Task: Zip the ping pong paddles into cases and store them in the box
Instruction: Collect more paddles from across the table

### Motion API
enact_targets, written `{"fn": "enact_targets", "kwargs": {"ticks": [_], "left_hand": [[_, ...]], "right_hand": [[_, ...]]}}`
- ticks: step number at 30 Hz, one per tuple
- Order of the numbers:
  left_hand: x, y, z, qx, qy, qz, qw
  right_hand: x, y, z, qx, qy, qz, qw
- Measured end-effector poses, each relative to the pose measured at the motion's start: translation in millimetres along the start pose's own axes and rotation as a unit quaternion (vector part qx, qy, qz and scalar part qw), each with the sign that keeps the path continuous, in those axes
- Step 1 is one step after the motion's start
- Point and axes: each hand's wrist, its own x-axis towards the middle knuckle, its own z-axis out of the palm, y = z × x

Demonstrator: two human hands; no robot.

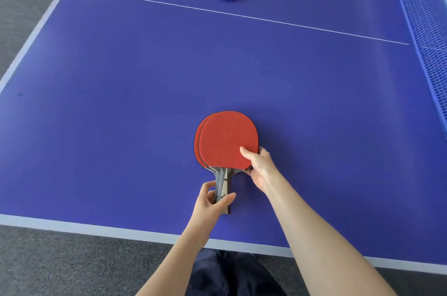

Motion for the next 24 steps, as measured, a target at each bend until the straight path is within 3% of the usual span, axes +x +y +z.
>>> {"fn": "enact_targets", "kwargs": {"ticks": [12,24], "left_hand": [[-6.8,33.5,9.8,0.048,-0.071,0.046,0.995],[-13.7,55.6,66.8,0.151,-0.2,0.087,0.964]], "right_hand": [[-31.7,-33.7,-27.7,0.07,-0.015,-0.053,0.996],[-81.7,-46.5,-105.1,0.17,0.097,-0.131,0.972]]}}
